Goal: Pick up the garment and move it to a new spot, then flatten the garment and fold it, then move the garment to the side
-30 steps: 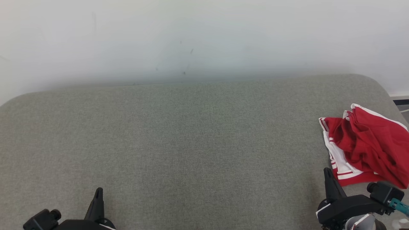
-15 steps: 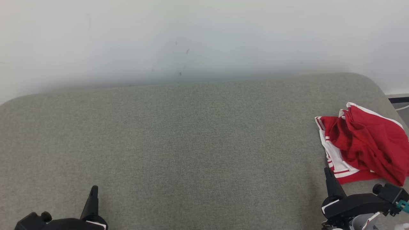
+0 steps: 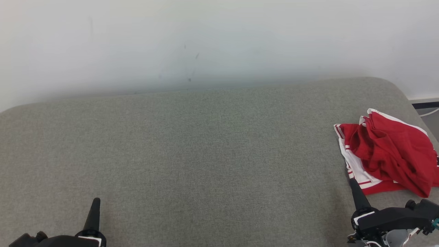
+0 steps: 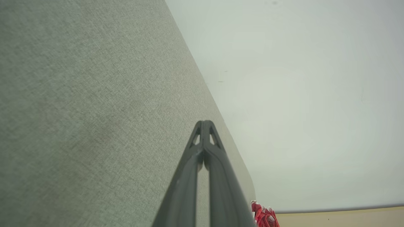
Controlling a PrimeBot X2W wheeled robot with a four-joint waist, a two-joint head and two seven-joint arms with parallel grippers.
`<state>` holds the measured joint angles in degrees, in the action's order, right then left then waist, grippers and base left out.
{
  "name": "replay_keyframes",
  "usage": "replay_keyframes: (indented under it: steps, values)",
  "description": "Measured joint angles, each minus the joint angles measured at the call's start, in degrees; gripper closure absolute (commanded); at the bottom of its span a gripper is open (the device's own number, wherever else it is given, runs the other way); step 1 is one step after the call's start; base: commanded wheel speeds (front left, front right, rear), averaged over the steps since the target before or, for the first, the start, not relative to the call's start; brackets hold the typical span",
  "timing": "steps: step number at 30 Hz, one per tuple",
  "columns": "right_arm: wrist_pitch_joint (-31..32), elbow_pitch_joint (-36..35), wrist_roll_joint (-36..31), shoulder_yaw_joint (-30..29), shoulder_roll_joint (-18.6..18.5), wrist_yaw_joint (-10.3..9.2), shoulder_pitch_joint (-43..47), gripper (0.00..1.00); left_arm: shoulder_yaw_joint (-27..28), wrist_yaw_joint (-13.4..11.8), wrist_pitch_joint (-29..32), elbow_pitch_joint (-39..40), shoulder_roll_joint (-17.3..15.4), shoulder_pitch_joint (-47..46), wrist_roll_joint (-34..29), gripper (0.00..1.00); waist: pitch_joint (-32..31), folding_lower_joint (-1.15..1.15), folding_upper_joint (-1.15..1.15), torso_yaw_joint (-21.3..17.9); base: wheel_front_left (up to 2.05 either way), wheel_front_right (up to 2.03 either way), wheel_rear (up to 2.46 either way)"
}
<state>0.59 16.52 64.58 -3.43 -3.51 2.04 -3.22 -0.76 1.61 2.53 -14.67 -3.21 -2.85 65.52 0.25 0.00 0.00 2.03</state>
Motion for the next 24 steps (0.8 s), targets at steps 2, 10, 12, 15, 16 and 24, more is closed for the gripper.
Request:
replay_keyframes:
  steps: [2, 10, 12, 15, 16, 24]
  values:
    - [0.47, 0.02, 1.41, -0.27, 0.02, 0.25, -0.02, 1.00, 0.32, 0.47, 0.29, -0.13, 0.03, -0.09, 1.25, 1.00, 0.00, 0.00, 0.00, -0.12, 0.00, 0.00, 0.00]
    - [1.77, 0.11, 7.54, -1.20, 0.22, 1.44, -0.77, 1.00, 1.72, 1.53, 1.05, -0.65, 0.34, -0.35, 7.37, 1.00, -0.04, 0.00, 0.00, -0.58, 0.00, 0.00, 0.00]
    - [2.01, 0.14, 9.14, -1.45, 0.26, 1.55, -0.79, 1.00, 2.02, 1.96, 1.47, -0.73, 0.35, -0.60, 8.57, 1.00, -0.05, 0.00, 0.00, -0.70, 0.00, 0.00, 0.00]
    - [2.61, 0.23, 12.04, -1.88, 0.40, 2.09, -0.82, 1.00, 2.64, 2.52, 1.86, -0.92, 0.41, -1.00, 11.59, 1.00, -0.07, 0.00, 0.00, -0.93, 0.00, 0.00, 0.00]
    - [2.98, 0.25, 12.96, -2.02, 0.43, 2.21, -0.85, 1.00, 2.81, 2.52, 1.98, -0.99, 0.43, -1.01, 12.19, 1.00, -0.07, 0.00, 0.00, -0.99, 0.00, 0.00, 0.00]
    - [4.08, 0.43, 18.84, -2.94, 0.66, 3.35, -1.02, 1.00, 4.17, 3.85, 2.69, -1.52, 0.60, -1.27, 18.26, 1.00, -0.11, 0.00, 0.00, -1.45, 0.00, 0.00, 0.00]
